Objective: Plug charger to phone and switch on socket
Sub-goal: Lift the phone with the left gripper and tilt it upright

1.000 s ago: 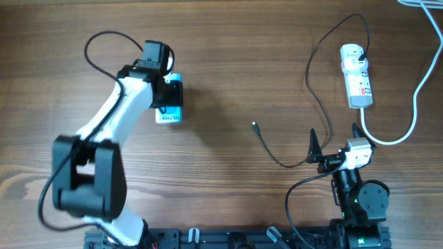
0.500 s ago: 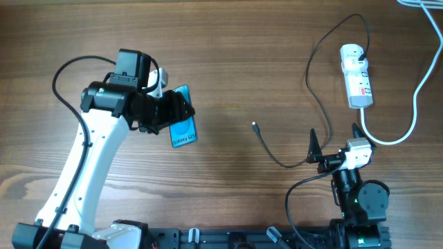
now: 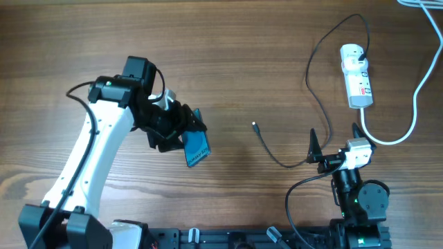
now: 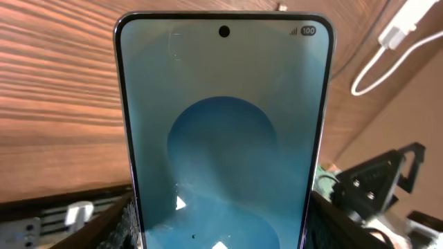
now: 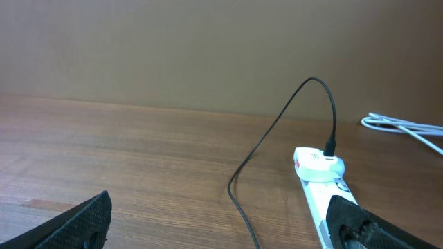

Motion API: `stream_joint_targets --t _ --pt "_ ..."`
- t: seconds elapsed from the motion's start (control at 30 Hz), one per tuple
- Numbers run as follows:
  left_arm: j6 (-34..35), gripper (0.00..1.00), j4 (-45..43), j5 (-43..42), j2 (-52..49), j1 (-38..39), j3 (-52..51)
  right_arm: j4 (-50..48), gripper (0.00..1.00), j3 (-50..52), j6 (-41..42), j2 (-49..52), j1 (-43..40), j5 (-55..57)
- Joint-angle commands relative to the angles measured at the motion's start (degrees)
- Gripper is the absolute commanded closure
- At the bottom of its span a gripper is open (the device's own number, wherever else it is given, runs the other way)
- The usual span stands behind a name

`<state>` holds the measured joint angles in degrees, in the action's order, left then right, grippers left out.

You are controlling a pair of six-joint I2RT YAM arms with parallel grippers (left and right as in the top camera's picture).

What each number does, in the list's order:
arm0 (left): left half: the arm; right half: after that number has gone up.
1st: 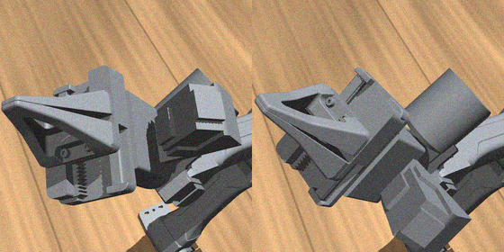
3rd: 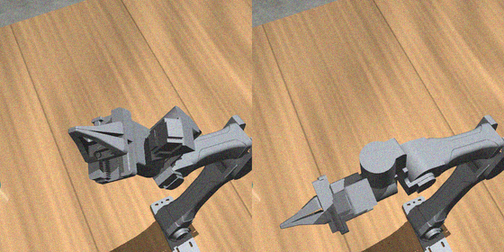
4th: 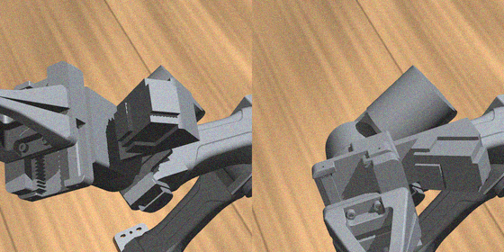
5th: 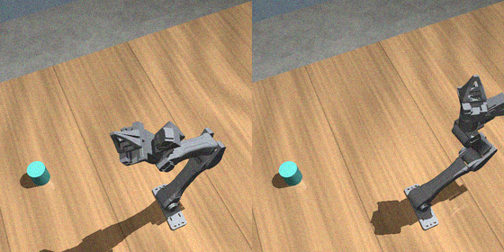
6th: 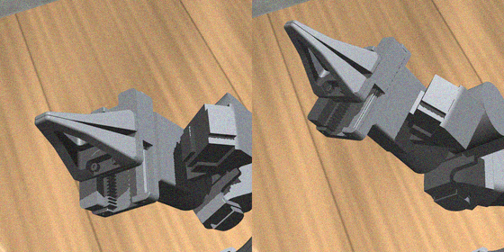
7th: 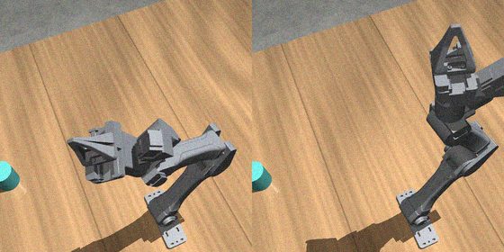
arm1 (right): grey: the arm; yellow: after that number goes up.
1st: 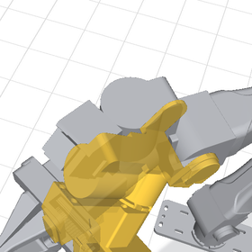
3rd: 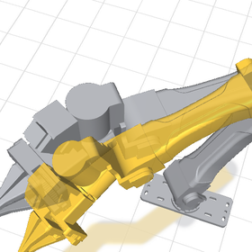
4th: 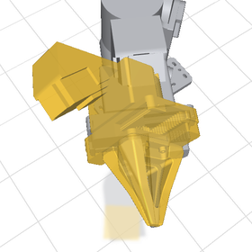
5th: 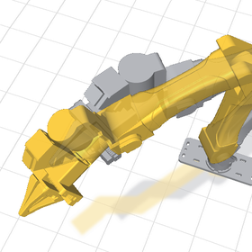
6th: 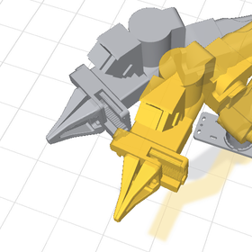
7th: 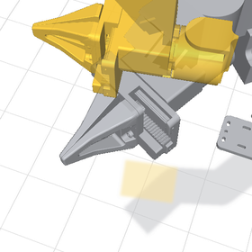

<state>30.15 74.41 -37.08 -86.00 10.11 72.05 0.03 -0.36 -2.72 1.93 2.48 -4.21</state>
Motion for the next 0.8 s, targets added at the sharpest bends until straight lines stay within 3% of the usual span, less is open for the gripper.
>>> stream_joint_targets --t 0.0,0.5,0.67,0.77 --pt "-0.15 0.61 4.85 -6.82 0.07 -0.11 0.37 -0.13 0.0 0.04 -0.26 -0.15 0.24 0.74" --pt "-1.4 0.61 8.28 -6.82 0.07 -0.11 0.37 -0.13 0.0 0.04 -0.26 -0.15 0.24 0.72" --pt "-1.38 0.6 0.24 -6.23 0.07 -0.11 0.37 -0.13 0.0 0.04 -0.26 -0.15 0.24 0.74" --pt "-1.36 0.58 -5.49 -1.4 0.07 -0.11 0.37 -0.13 0.0 0.04 -0.26 -0.15 0.24 0.74"
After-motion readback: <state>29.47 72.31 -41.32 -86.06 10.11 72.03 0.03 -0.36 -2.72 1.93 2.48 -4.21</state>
